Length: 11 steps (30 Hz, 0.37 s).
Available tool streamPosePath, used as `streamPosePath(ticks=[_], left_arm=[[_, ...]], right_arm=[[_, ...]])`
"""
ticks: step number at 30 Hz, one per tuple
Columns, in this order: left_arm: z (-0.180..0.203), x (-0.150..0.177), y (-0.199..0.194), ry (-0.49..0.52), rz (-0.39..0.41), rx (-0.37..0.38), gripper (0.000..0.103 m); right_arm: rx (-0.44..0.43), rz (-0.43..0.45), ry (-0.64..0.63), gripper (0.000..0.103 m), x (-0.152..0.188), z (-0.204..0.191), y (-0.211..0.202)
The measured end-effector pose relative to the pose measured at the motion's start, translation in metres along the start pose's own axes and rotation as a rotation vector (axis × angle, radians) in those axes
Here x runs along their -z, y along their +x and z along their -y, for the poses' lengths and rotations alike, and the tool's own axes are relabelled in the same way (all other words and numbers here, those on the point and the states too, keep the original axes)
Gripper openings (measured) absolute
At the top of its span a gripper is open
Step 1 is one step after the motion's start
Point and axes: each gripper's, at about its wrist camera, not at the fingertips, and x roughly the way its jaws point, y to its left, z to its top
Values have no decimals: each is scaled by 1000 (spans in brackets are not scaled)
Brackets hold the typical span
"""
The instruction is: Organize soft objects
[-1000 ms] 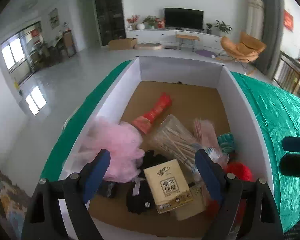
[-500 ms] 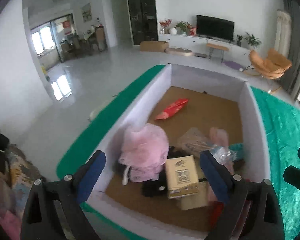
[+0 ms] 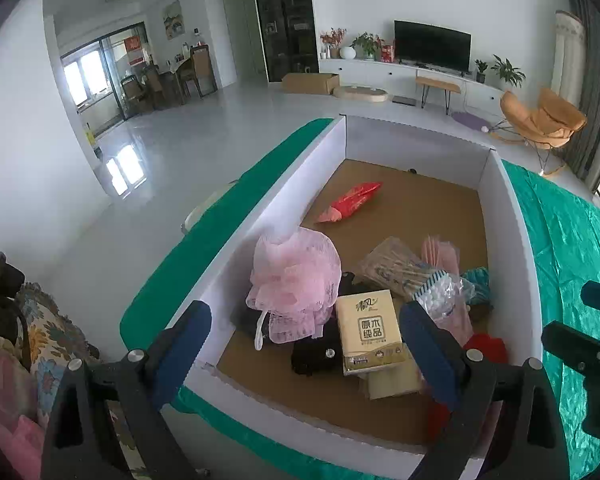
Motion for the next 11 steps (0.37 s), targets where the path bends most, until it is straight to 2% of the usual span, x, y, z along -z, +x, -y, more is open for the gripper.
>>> streamPosePath(ticks=[7, 11], left_arm=[[-5, -1, 1, -33, -15, 56, 95], [-5, -1, 0, -24, 12, 23, 95]], right_arm=[[6, -14, -7, 71, 1, -5, 8], [8, -10, -14, 71, 1, -8, 10]])
